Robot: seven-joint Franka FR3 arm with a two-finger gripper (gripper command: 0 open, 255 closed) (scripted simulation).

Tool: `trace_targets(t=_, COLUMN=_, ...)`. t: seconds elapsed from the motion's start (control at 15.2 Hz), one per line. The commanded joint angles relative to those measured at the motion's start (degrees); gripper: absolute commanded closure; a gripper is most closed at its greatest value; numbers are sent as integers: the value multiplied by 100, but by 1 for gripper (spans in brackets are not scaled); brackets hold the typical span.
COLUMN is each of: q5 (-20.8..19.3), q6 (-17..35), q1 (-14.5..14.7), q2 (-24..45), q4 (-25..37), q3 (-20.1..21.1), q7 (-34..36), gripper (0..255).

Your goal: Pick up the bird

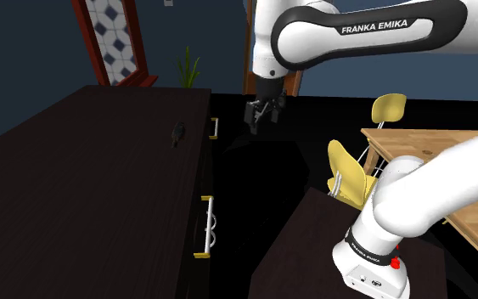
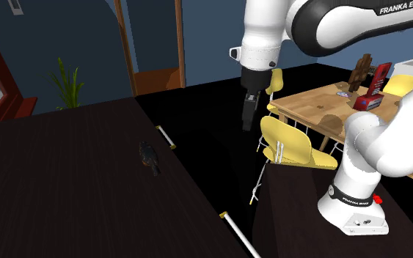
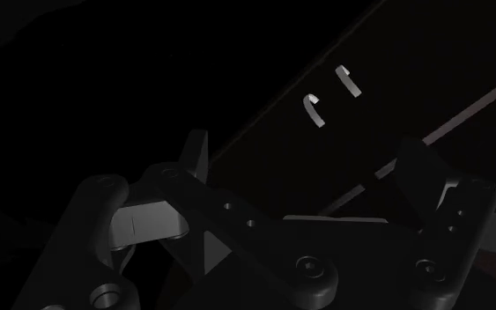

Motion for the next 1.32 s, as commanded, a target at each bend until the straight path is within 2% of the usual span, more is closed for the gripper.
trace_targets(t=0.0, q5=50, q6=227, q1=-38, q2=422, q4=248, q3=181, q7=389, gripper=0)
trace_targets(t=0.33, q5=1, q6=648, q1=-150, q2=1441, q4=955, q3=545, q7=1285, gripper=0)
trace_targets(t=0.66, q5=-248, q6=899, q1=-220, q2=2518, q4=1865, q3=817, q7=2189, gripper=0)
trace_targets(t=0.99, q5=-638, q6=950, q1=-171, q2=3646, q4=2993, q3=950, q7=3058, gripper=0)
trace_targets(t=1.25, q5=-974, q6=832, q1=-21, q2=4586, q4=4088, q3=937, q7=3670, gripper=0)
